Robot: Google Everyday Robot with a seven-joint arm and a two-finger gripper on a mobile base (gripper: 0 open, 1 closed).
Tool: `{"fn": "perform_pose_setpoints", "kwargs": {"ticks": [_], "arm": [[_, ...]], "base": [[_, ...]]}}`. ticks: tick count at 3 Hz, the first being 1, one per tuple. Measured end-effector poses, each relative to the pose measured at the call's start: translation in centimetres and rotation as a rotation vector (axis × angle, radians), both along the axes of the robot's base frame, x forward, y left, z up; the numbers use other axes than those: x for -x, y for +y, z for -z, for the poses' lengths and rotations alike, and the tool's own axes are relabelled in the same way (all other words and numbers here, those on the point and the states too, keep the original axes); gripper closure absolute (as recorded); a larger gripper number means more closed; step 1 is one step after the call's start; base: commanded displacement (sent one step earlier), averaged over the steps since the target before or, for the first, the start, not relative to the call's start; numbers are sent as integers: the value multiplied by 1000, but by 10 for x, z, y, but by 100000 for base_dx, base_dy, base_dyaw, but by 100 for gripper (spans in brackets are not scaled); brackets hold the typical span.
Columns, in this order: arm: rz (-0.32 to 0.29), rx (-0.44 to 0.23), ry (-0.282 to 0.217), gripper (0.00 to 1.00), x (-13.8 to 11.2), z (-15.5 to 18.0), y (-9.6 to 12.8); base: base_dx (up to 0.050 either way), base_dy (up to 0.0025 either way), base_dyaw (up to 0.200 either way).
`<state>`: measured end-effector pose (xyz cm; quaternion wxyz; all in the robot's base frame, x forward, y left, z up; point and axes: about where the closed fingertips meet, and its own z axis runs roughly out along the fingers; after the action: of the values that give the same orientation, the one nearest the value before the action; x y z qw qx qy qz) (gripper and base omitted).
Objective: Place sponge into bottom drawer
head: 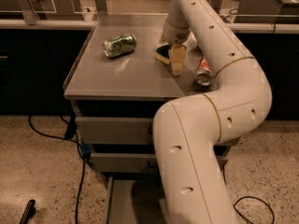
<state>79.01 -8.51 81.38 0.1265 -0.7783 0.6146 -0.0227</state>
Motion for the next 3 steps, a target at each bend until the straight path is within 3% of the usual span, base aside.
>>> {"fn": "perform_pose_setpoints", "kwargs": {"ticks": [3], "arm": [[0, 0, 0, 89, 0, 0, 0]], "base": [[0, 0, 0]]}}
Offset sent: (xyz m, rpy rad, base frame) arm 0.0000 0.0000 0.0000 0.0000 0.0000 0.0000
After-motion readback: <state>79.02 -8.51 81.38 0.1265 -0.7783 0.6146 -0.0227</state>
